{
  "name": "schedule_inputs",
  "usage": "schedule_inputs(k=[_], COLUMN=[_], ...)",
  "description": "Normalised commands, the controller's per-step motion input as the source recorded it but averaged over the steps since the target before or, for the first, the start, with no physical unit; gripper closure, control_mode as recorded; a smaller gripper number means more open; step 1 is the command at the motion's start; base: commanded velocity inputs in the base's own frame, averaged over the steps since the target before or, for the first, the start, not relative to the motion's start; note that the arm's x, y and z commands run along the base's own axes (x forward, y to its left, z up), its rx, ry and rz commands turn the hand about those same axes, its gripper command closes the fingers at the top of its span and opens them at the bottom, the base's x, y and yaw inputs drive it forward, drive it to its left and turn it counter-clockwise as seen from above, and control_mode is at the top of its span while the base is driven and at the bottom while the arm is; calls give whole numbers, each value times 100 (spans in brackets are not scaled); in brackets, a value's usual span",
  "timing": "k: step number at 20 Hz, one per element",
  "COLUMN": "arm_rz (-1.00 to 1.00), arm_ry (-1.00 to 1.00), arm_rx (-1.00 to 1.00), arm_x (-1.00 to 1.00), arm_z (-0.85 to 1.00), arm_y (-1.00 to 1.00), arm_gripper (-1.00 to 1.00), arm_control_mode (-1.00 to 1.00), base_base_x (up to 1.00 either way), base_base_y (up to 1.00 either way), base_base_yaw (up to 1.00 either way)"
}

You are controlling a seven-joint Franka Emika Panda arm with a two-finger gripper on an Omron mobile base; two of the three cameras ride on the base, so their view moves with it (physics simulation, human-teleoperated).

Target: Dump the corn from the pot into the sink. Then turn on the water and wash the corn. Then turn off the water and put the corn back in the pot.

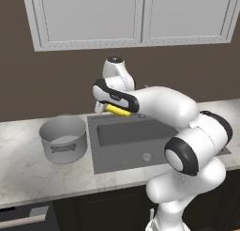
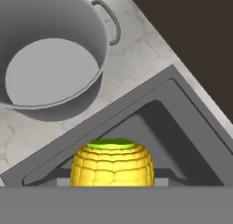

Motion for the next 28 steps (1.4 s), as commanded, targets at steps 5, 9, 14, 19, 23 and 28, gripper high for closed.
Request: schedule_inputs(k=[5, 9, 14, 19, 23, 28], arm_rz=[3, 5, 4, 3, 5, 3], arm_ry=[0, 0, 0, 0, 0, 0], arm_rx=[0, 0, 0, 0, 0, 0], arm_x=[-2, 0, 0, 0, 0, 0], arm_z=[0, 0, 0, 0, 0, 0], arm_y=[29, 32, 33, 40, 40, 30], arm_gripper=[100, 100, 100, 100, 100, 100], arm_control_mode=[-100, -100, -100, -100, -100, -100], base_base_x=[0, 0, 0, 0, 0, 0], base_base_y=[0, 0, 0, 0, 0, 0], base_base_yaw=[0, 0, 0, 0, 0, 0])
